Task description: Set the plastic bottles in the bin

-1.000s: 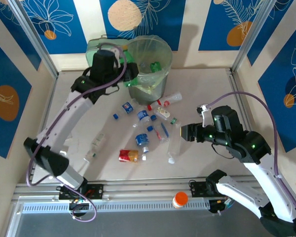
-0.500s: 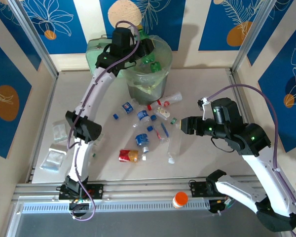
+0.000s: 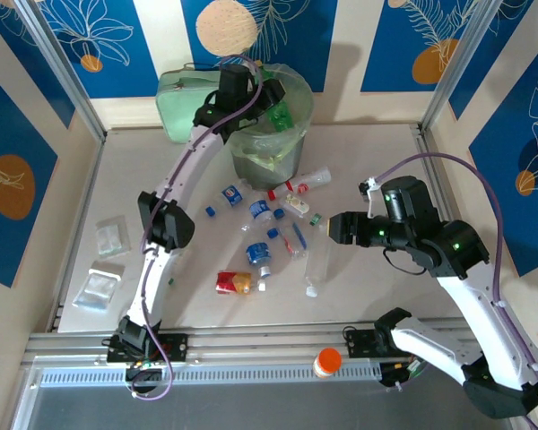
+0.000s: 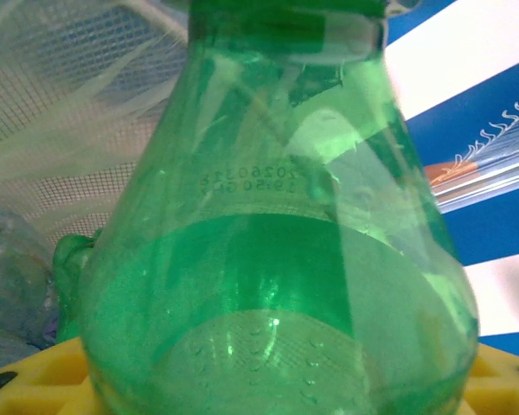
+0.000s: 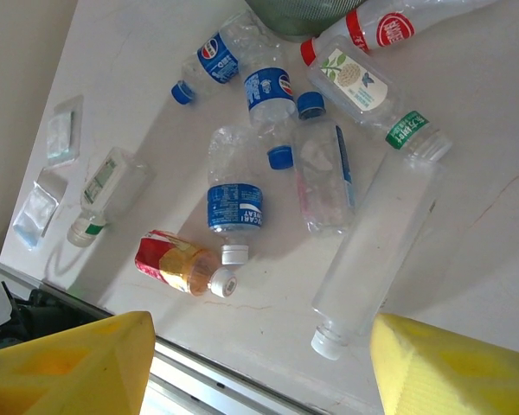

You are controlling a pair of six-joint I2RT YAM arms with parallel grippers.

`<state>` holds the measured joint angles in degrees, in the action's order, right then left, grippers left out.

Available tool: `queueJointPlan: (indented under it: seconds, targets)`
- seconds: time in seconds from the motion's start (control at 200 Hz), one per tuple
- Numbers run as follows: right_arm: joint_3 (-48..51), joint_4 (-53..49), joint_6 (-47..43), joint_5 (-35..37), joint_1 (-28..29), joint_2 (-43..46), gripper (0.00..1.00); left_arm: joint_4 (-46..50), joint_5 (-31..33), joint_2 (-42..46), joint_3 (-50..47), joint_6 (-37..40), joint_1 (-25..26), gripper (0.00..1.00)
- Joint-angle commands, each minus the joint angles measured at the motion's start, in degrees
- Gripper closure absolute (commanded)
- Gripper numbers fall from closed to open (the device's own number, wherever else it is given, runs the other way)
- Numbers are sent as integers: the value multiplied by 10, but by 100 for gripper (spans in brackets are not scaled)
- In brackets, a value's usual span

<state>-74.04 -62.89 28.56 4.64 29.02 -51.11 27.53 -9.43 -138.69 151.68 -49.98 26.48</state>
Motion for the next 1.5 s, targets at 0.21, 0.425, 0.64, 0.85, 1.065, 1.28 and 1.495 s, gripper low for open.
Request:
queueJointPlan:
  seconds: [0.21, 0.425, 0.64, 0.85, 1.065, 1.28, 1.495]
  targets:
    - [-3, -15, -10, -19, -12, -7, 33, -43, -33, -57, 22, -29, 7, 49]
    - [-1, -19, -14, -18, -19, -3, 33, -56, -31, -61, 22, -28, 8, 24]
    - [-3, -17, -18, -19, -26, -2, 33, -57, -30, -48, 22, -23, 6, 14]
    - [-22, -15, -27, -19, -29, -7, 33, -46, -30, -16, 22, -10, 2, 17]
    - [-47, -9, -39, -31, -29, -30, 34, 16, -39, 61, 18, 55, 2, 21]
    - [-42, 0, -37, -49, -28, -53, 37, 86, -6, 230, -144, 121, 3, 26]
    - [-20, 12, -22, -51, 0, -80, 40, 124, 27, 401, -352, 129, 3, 29]
